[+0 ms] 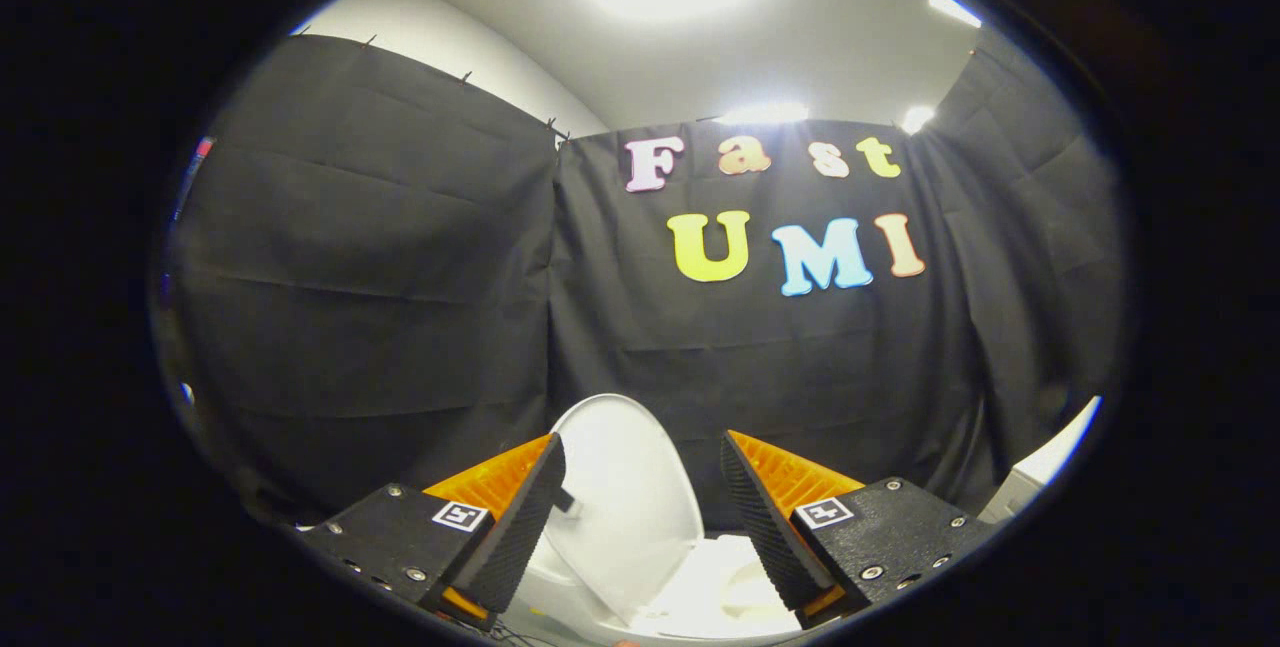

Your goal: Open the toilet lid.

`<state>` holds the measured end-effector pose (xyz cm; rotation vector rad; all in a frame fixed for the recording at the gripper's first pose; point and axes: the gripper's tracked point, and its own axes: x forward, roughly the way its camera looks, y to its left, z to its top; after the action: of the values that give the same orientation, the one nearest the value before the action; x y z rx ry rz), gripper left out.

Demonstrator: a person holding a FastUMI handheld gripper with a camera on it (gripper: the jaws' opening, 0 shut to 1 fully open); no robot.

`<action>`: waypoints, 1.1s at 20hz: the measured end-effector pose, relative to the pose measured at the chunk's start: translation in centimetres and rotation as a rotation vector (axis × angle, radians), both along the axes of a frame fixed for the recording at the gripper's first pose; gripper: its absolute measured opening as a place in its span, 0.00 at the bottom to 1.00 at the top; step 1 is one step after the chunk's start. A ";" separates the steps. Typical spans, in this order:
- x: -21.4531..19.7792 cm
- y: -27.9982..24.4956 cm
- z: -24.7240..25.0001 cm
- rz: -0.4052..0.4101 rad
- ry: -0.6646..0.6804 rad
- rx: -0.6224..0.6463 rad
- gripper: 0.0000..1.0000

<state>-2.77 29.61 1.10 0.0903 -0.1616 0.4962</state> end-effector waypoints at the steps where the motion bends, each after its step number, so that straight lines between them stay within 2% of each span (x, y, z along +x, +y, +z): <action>1: 0.3 -1.9 0.1 -0.026 -0.009 -0.013 0.96; 6: 2.0 -11.1 1.7 -0.122 -0.090 -0.128 0.96; 9: 3.2 -15.7 2.5 -0.176 -0.143 -0.144 0.95; 18: 4.5 -24.6 -1.8 -0.248 0.007 -0.062 0.95; 22: 4.1 -25.7 -2.5 -0.273 0.038 -0.035 0.94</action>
<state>1.34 3.90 -1.44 0.0426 -0.1256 0.2249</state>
